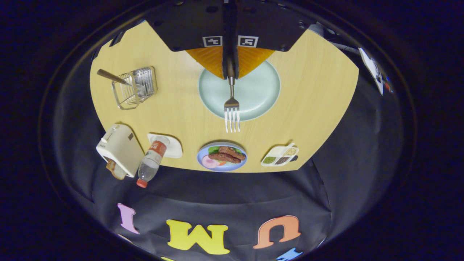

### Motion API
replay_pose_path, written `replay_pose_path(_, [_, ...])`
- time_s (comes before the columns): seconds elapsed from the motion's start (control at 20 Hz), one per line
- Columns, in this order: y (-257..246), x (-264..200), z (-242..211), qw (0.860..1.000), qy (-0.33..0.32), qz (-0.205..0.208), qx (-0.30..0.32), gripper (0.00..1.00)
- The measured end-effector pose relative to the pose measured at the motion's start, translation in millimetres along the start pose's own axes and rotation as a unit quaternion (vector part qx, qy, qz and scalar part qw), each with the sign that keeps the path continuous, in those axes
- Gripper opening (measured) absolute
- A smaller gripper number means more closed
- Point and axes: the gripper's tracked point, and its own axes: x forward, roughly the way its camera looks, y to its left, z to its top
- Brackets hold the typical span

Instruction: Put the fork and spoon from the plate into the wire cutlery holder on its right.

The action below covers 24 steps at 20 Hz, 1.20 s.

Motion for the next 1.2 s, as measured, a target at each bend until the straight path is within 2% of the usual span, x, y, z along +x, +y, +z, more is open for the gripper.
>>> replay_pose_path(0.3, [-91,-42,-13,0.999,0.013,-0.029,0.034,0.01])
replay_pose_path(0.65, [-176,-52,-40,0.993,0.064,-0.059,0.08,0.01])
replay_pose_path(0.9, [-196,-47,-46,0.987,0.116,-0.048,0.099,0.02])
replay_pose_path(1.2, [-196,-41,-28,0.979,0.177,-0.027,0.102,0.02])
